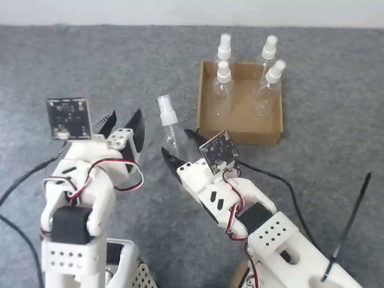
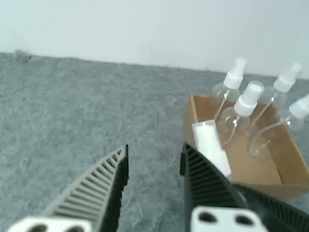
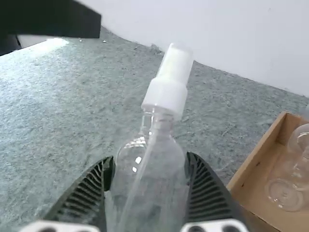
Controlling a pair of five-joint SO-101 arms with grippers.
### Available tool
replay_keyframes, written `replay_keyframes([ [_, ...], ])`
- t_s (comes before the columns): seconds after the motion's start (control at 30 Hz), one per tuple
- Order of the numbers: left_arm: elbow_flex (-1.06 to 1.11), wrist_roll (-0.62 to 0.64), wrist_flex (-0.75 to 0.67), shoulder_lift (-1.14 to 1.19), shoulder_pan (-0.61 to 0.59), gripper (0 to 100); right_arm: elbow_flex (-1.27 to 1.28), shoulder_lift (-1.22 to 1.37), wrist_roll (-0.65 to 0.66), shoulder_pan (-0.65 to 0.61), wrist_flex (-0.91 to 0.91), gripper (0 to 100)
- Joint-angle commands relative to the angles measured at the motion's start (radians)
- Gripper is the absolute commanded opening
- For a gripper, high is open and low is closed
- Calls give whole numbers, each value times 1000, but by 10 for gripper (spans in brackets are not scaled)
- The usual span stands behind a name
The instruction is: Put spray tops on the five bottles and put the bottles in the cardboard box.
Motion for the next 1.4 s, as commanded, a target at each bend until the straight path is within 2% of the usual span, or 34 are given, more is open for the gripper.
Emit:
replay_keyframes([
  [0.0, 2, -78, 6, -49, -2, 161, -80, -31, -9, 54, -19, 6],
  [0.2, 116, -155, 49, -161, 12, 163, -315, 53, -9, 156, 125, 6],
  [0.37, 220, -224, 48, -258, 140, 167, -528, 220, -9, 163, 234, 6],
  [0.53, 321, -244, 6, -301, 259, 274, -727, 380, -9, 120, 369, 6],
  [0.7, 415, -241, -114, -301, 250, 309, -853, 461, -9, 77, 489, 6],
  [0.9, 467, -239, -216, -299, 152, 309, -864, 387, -9, 51, 610, 6],
  [1.1, 483, -241, -229, -299, 150, 309, -832, 236, 11, 56, 722, 6],
  [1.23, 484, -241, -229, -299, 150, 309, -783, 156, 94, 58, 733, 6],
  [1.37, 484, -241, -229, -299, 150, 309, -766, 133, 104, 64, 737, 6],
])
